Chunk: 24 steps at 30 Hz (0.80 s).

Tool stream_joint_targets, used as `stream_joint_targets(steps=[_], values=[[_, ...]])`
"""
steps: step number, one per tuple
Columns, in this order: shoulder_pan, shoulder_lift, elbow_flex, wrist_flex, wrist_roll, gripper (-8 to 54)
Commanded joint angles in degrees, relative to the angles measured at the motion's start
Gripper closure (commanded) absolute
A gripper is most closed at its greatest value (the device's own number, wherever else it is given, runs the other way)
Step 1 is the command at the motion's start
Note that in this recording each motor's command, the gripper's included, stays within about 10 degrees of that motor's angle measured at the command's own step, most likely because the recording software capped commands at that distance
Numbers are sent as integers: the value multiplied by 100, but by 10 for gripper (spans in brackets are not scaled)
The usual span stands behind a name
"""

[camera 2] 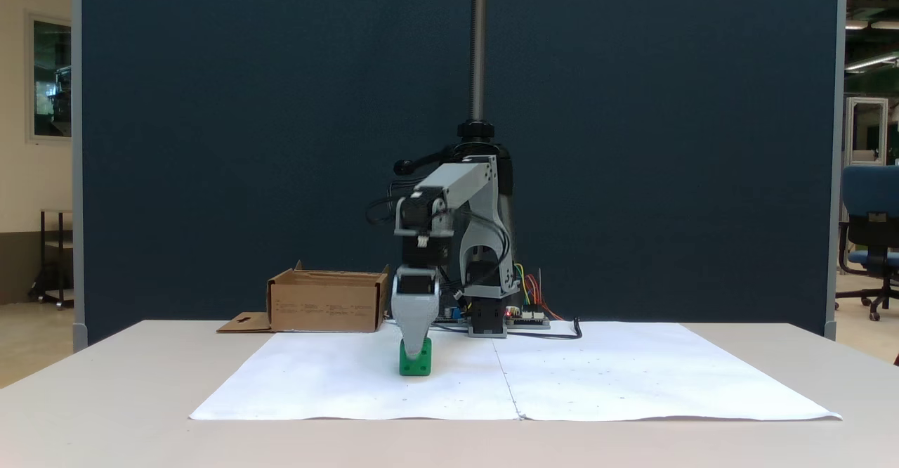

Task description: Grasp a green dice and put it in the bin.

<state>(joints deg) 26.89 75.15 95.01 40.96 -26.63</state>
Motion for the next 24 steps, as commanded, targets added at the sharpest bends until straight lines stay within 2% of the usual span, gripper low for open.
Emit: stream_joint_targets(steps=[1, 24], values=[[114, 105, -202, -123, -413, 39], [193, -281, -202, -132, -413, 42]])
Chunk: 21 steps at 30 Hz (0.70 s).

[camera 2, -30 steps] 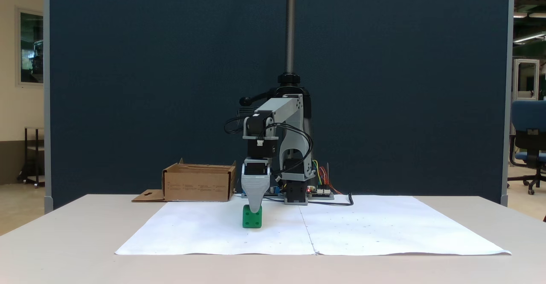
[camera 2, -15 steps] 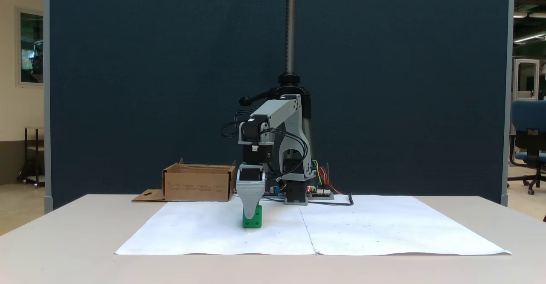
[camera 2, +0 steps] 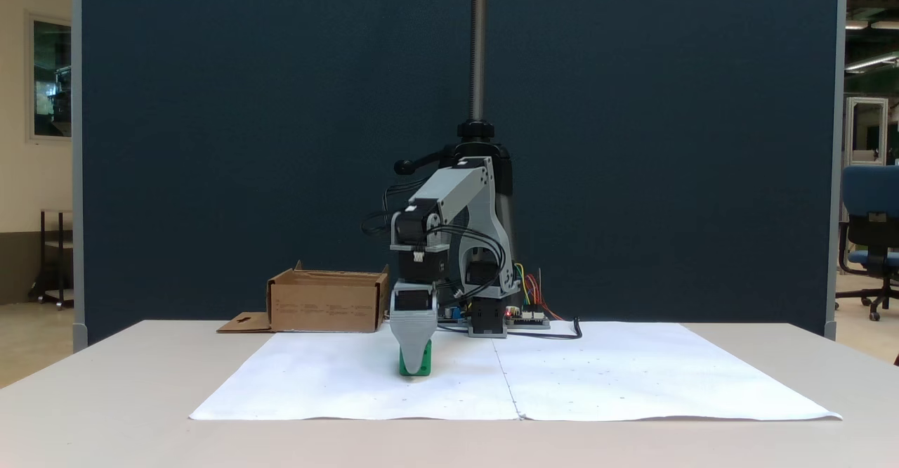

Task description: Grasp a green dice and put it in the bin.

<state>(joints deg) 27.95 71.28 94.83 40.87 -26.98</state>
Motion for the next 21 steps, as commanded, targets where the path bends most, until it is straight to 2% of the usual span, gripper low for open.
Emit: stream_joint_targets(steps=[1, 21], values=[[105, 105, -185, -149, -369, 43], [272, 88, -185, -308, -360, 58]])
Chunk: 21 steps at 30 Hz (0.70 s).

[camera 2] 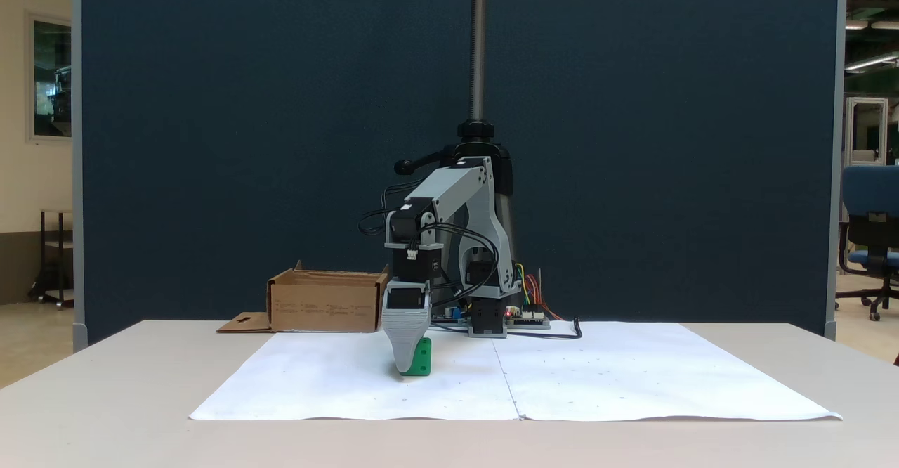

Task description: Grasp a green dice and put it in the bin.

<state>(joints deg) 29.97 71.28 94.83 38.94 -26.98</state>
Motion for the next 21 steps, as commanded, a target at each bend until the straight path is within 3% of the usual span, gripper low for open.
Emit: stream_joint_targets(steps=[1, 21], values=[[62, 88, -185, -114, -360, 59], [18, -70, -176, -123, -360, 91]])
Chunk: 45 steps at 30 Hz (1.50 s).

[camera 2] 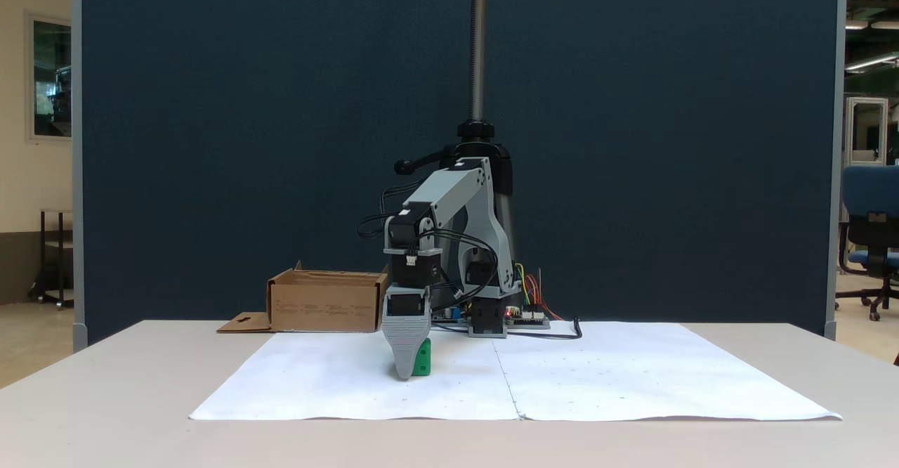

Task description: Grasp a green dice and put it in the bin.

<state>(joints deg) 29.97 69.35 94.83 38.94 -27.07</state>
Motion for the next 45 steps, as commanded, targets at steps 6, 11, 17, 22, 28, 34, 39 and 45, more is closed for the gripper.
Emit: stream_joint_targets(steps=[6, 11, 17, 22, 28, 34, 39, 45], values=[[9, 114, -176, -123, -352, 136], [-9, 114, -176, -123, -334, 138], [-53, 114, -176, -123, -316, 138], [-44, 114, -176, -114, -316, 138], [-53, 123, -176, -255, -299, 258], [-53, 149, -185, -536, -167, 336], [-53, 378, -246, -519, 246, 336], [97, 1274, -369, -527, 1081, 336]])
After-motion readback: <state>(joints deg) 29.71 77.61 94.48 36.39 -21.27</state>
